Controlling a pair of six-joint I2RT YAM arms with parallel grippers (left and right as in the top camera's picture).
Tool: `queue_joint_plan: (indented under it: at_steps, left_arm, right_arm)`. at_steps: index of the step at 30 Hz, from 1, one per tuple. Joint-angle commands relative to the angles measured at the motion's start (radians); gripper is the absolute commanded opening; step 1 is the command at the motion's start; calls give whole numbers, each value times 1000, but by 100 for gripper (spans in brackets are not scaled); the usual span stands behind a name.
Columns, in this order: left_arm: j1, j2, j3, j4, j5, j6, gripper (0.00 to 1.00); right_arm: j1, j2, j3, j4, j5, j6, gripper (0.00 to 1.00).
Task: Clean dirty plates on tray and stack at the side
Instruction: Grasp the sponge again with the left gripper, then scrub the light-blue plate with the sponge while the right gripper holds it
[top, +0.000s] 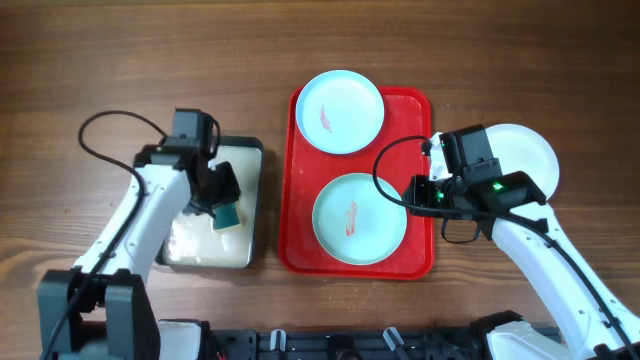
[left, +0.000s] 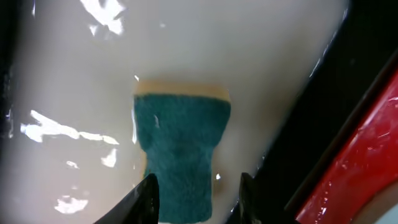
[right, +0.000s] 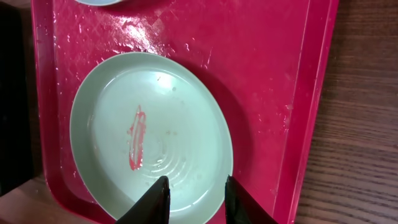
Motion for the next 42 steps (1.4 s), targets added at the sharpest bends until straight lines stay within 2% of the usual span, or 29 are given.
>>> queue_joint_plan:
  at_steps: [1,2,6,8,10,11,12,13,15,16,17,19,20,22,24,27,31,34,35,38,40,41,42]
  left_arm:
    - [-29,-5,-137,99,28,-4,30]
    - [-32,-5,-198,179,19,-27,20]
    - [-31,-5,-239,237,-81,-75,4]
    - [-31,-5,-211,198,-70,-74,4]
    - [-31,-8,-119,89,-70,-74,6]
    - [-31,-17,-26,-8,-70,-74,61]
    - [-31,-21,2,-37,-70,-74,77]
    - [-31,-22,23,-55,-71,-74,82]
    - [-26,-18,20,-58,-79,-74,75]
    - [-25,-11,10,-55,-86,-74,64]
    - [-25,-1,-13,-33,-85,-74,57]
    - [-26,24,-93,58,-80,-74,49]
    - [-26,35,-140,114,-48,-74,42]
    - [-26,44,-181,161,-21,-74,28]
    - [-25,43,-175,161,-21,-73,4]
    - [-25,34,-86,71,-21,-73,4]
    - [-38,-16,135,-119,-15,-69,4]
    - [-87,-56,236,-153,114,-55,4]
    - [-117,-59,236,-127,157,-55,4]
    - [-223,-42,232,-66,167,-56,4]
    - [-309,-11,232,-29,166,-87,4]
    - [-344,14,232,-6,167,-113,4]
    - [-375,45,232,20,169,-139,4]
  right_arm:
    - [3,-10,17,-13,-12,15,31]
    - [3,-10,17,-24,-12,31,31]
    - [3,-10,17,-46,-12,31,31]
    - [3,-10,17,-47,-12,31,31]
    - [3,-10,17,-42,-11,31,31]
    - [3,-10,17,-43,-11,31,31]
    - [3,-10,17,-44,-11,30,31]
    - [3,-10,17,-45,-12,31,31]
    - [3,-10,17,-46,-12,31,31]
    - [3,-10,17,-46,-11,31,31]
    - [3,-10,17,-46,-11,31,31]
    - [3,-10,17,-47,-11,32,33]
    - [3,-10,17,-61,25,77,39]
    - [3,-8,17,-91,90,135,42]
    - [3,-1,16,-95,95,134,43]
    - [3,19,16,-85,84,76,43]
    - [3,95,16,-29,-25,-22,43]
    - [3,204,16,21,-23,-14,42]
    - [3,244,16,36,-18,10,36]
    - [2,337,16,53,46,56,28]
    - [3,383,16,82,45,56,11]
    - [3,399,16,95,45,56,6]
    - [3,409,16,109,44,57,4]
